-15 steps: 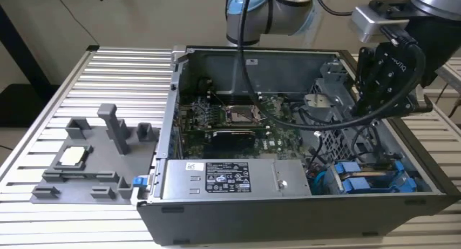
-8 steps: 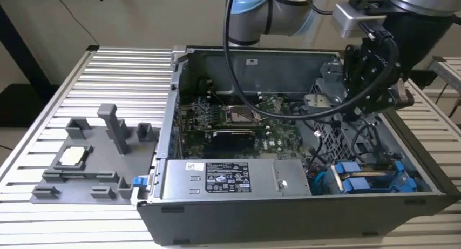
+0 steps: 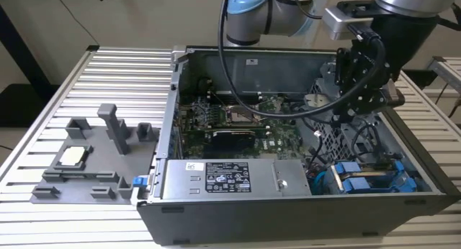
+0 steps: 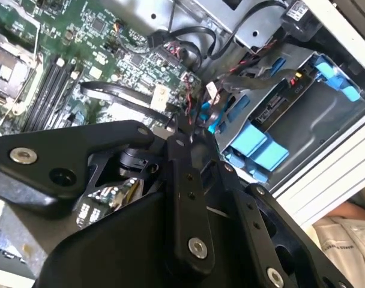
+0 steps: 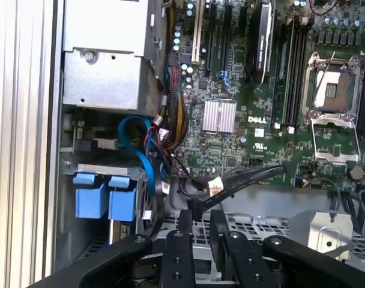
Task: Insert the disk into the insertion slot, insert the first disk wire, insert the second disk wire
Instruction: 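Insert the second disk wire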
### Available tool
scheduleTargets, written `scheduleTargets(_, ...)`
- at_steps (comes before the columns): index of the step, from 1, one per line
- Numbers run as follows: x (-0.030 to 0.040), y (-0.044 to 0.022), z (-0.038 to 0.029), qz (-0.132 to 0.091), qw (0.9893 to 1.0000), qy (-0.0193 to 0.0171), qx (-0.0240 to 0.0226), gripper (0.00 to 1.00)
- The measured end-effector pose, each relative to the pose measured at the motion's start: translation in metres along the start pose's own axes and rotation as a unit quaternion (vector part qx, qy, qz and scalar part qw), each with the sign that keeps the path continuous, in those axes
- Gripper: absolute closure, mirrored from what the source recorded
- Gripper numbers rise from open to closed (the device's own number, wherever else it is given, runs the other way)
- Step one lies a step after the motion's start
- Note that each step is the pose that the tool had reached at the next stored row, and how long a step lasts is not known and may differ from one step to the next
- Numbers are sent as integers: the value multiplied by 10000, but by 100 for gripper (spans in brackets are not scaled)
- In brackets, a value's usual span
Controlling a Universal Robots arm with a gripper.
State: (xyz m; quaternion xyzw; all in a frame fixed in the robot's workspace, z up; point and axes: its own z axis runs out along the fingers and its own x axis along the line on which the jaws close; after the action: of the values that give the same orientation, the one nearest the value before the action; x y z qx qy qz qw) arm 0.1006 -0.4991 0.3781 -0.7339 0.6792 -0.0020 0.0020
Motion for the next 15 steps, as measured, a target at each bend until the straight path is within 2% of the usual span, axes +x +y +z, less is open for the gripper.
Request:
scheduleTargets(3, -12, 118, 19, 0, 9999, 17, 142, 73)
scheduleTargets(5, -18, 185, 29, 0, 9997, 42, 233, 73)
scheduleTargets(9, -32, 283, 53, -1, 9992, 88, 394, 73)
scheduleTargets(15, -47, 390, 75, -3, 9970, 204, 749, 73)
